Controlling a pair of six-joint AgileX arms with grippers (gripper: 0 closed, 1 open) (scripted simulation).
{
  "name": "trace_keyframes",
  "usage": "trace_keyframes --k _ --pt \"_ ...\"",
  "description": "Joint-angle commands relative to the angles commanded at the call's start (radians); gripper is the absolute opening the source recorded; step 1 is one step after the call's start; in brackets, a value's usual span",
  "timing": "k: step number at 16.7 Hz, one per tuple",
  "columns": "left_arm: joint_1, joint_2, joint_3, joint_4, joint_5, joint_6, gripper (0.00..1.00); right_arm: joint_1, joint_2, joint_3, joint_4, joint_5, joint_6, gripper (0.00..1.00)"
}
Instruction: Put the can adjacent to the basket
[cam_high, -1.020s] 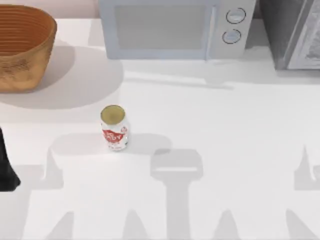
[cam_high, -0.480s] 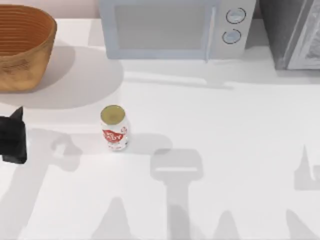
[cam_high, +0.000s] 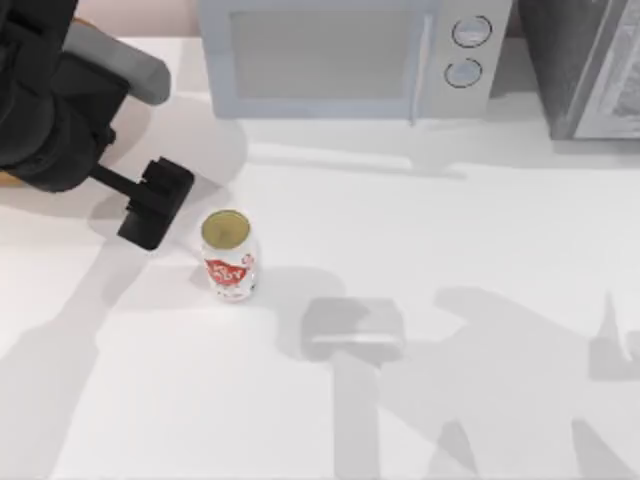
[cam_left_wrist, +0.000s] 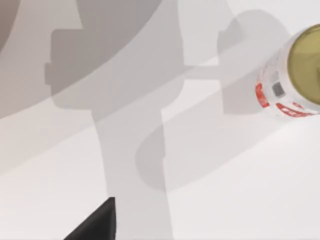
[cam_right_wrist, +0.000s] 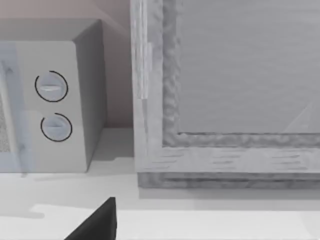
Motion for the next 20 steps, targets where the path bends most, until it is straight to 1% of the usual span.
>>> trace_keyframes --k 5,8,10,12,17,20 --pt "-0.095 0.402 0.349 -0.251 0.001 0.066 1.00 0.000 0.000 0.000 0.000 0.000 0.000 1.00" --pt "-0.133 0.558 0.504 -0.346 -0.004 0.094 1.00 0.000 0.000 0.000 0.000 0.000 0.000 1.00" --pt "-0.148 0.622 0.567 -0.383 -0.008 0.105 1.00 0.000 0.000 0.000 0.000 0.000 0.000 1.00" --pt "-0.154 0.647 0.590 -0.397 -0.010 0.109 1.00 0.000 0.000 0.000 0.000 0.000 0.000 1.00" --pt "-0.149 0.645 0.584 -0.391 -0.009 0.109 1.00 0.000 0.000 0.000 0.000 0.000 0.000 1.00" --pt "-0.152 0.657 0.525 -0.323 -0.009 0.111 1.00 0.000 0.000 0.000 0.000 0.000 0.000 1.00"
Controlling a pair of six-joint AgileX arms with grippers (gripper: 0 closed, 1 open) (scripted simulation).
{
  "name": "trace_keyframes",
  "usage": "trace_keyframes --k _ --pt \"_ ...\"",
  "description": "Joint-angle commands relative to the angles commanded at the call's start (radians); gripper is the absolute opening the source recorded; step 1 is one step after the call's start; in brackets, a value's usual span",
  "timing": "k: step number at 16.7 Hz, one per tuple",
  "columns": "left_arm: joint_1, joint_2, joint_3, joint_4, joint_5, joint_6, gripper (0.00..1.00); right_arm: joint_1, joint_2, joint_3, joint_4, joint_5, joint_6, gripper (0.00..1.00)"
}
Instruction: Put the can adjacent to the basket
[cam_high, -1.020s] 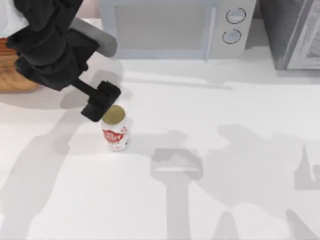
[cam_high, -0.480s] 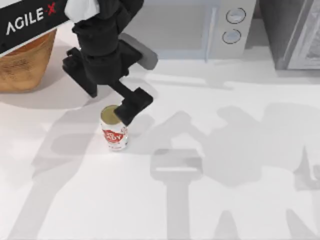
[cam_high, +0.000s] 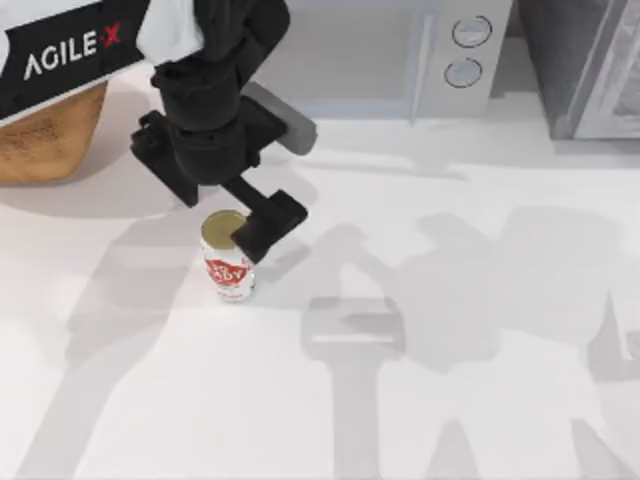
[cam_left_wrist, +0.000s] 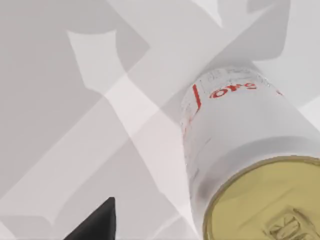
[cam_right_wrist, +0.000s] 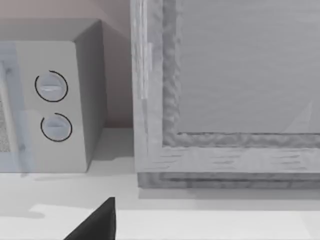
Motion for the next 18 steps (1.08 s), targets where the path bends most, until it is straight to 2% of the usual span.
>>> trace_keyframes --k 4,9,18 --pt "0.000 0.024 -0.101 0.130 0.000 0.000 1.00 0.000 0.000 0.000 0.000 0.000 0.000 1.00" --pt "0.000 0.028 -0.115 0.145 0.000 0.000 1.00 0.000 0.000 0.000 0.000 0.000 0.000 1.00" --pt "0.000 0.028 -0.115 0.145 0.000 0.000 0.32 0.000 0.000 0.000 0.000 0.000 0.000 1.00"
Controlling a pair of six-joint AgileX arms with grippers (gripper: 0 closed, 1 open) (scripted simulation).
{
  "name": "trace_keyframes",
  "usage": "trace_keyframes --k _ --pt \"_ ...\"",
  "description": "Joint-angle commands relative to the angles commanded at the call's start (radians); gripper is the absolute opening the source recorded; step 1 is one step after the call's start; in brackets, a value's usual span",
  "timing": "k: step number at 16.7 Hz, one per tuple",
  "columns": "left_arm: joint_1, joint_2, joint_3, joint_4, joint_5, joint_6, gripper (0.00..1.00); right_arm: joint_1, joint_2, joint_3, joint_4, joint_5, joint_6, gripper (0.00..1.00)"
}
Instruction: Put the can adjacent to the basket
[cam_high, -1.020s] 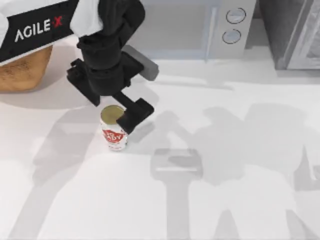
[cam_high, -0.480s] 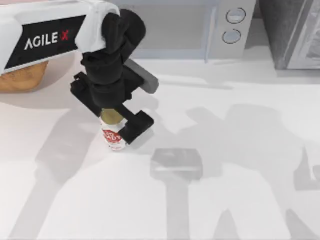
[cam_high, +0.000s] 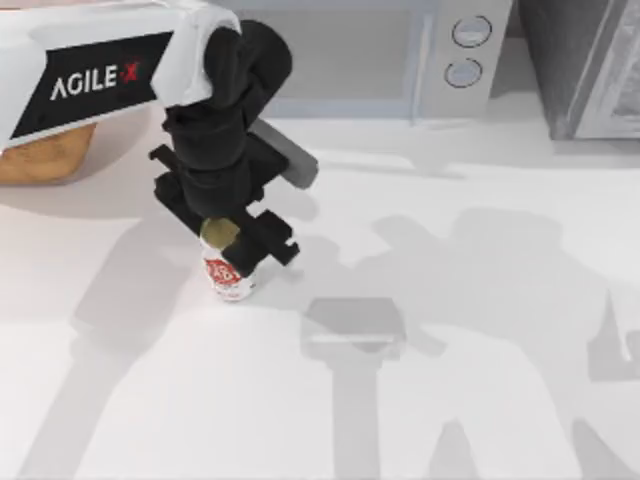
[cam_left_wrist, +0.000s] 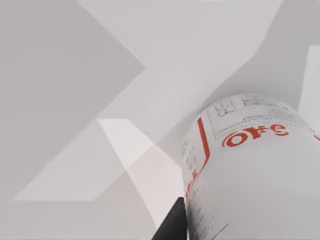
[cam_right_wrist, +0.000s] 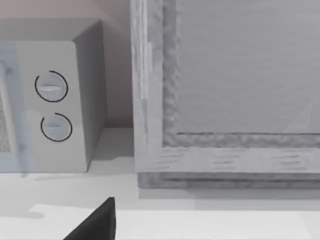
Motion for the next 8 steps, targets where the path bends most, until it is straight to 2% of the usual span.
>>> trace_keyframes --k 4,8 --pt "0.000 0.000 0.000 0.000 0.000 0.000 0.02 0.000 0.000 0.000 0.000 0.000 0.000 1.00" --pt "0.000 0.000 0.000 0.000 0.000 0.000 0.00 0.000 0.000 0.000 0.000 0.000 0.000 1.00"
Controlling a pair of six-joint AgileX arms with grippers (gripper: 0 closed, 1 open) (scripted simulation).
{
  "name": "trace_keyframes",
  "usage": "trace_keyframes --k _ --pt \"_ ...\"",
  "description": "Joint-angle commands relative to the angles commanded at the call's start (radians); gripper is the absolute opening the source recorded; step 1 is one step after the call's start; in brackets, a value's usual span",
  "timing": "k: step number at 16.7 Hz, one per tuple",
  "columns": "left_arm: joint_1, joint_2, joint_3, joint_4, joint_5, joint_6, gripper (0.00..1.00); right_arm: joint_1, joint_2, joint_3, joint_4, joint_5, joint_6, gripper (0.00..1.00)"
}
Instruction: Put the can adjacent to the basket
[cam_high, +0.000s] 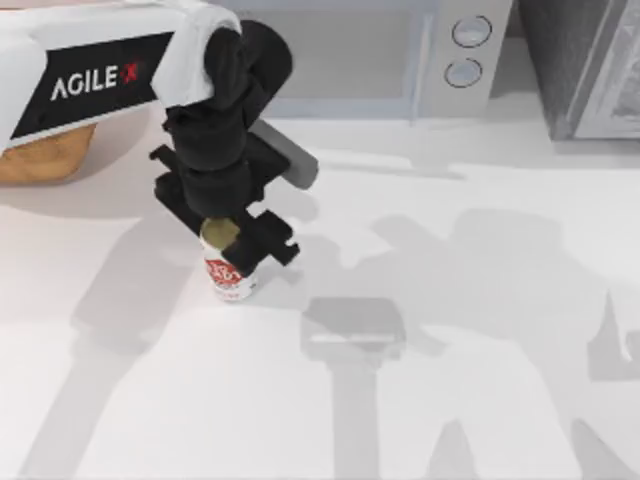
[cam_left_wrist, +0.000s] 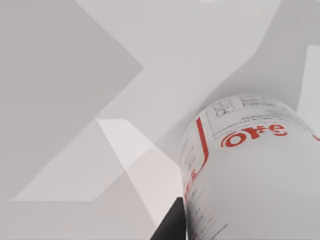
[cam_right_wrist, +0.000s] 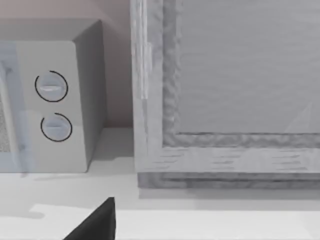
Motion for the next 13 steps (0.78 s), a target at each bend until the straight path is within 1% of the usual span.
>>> trace_keyframes --k 7,10,13 --pt "0.013 -0.004 -0.013 -0.007 -0.007 -0.011 0.00 0.000 0.000 0.000 0.000 0.000 0.000 1.00" --pt "0.104 -0.021 -0.094 -0.045 -0.050 -0.081 0.00 0.000 0.000 0.000 0.000 0.000 0.000 1.00" --pt "0.269 -0.043 -0.193 -0.090 -0.095 -0.148 0.00 0.000 0.000 0.000 0.000 0.000 0.000 1.00"
